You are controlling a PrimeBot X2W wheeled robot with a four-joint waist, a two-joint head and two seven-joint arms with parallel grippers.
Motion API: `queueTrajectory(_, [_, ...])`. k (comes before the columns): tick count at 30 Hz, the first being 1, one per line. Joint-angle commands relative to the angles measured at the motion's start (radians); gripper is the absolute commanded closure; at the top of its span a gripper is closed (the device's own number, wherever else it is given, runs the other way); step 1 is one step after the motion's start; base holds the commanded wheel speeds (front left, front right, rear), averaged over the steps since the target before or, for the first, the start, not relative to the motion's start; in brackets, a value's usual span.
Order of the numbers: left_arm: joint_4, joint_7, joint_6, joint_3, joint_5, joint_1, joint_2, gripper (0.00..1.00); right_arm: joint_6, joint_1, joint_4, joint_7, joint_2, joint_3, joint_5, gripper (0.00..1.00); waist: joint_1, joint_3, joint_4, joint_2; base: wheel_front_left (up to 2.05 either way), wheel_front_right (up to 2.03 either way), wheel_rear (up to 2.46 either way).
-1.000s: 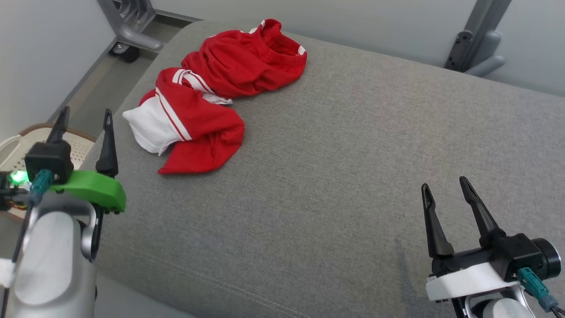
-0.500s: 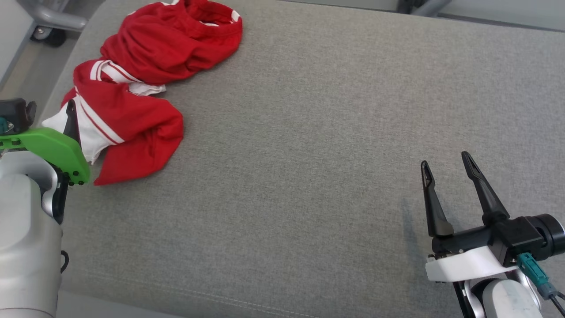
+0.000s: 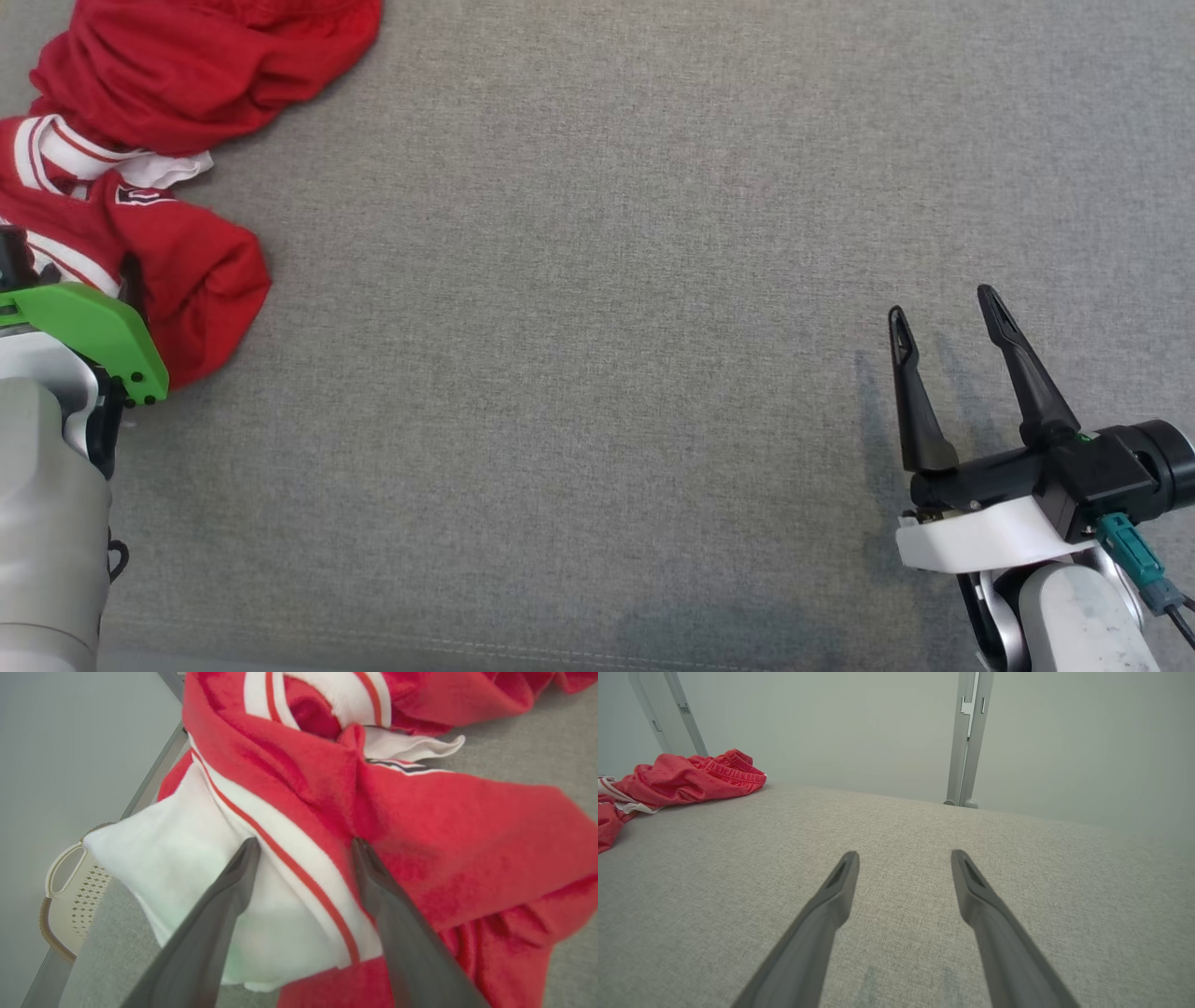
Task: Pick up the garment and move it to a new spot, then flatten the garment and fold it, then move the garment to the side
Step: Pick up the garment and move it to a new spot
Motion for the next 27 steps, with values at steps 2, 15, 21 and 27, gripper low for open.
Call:
queueTrajectory(2, [0.030, 0.021, -0.003, -0.010, -0.009, -0.021, 0.008, 0.00, 0.000, -0.016, -0.001, -0.003, -0.003, 0.002, -0.002, 0.00, -0.0001, 0.023, -0.022, 0.0000, 0.00, 0.00, 0.00])
queueTrajectory(15, [0.044, 0.017, -0.003, -0.099, -0.040, -0.060, 0.040, 1.00, 0.000, -0.015, 0.023, -0.003, -0.003, 0.007, 0.031, 0.00, -0.0001, -0.059, -0.010, 0.0000, 0.00, 0.00, 0.00])
queueTrajectory(21, [0.006, 0.008, -0.003, -0.174, -0.032, -0.076, 0.076, 1.00, 0.000, 0.012, 0.044, -0.003, -0.003, 0.012, 0.070, 0.00, -0.0001, -0.159, -0.001, 0.0000, 0.00, 0.00, 0.00])
queueTrajectory(27, [-0.063, 0.002, -0.003, -0.261, -0.047, -0.094, 0.089, 1.00, 0.000, 0.043, 0.061, -0.003, -0.003, 0.006, 0.113, 0.00, -0.0001, -0.275, -0.016, 0.0000, 0.00, 0.00, 0.00])
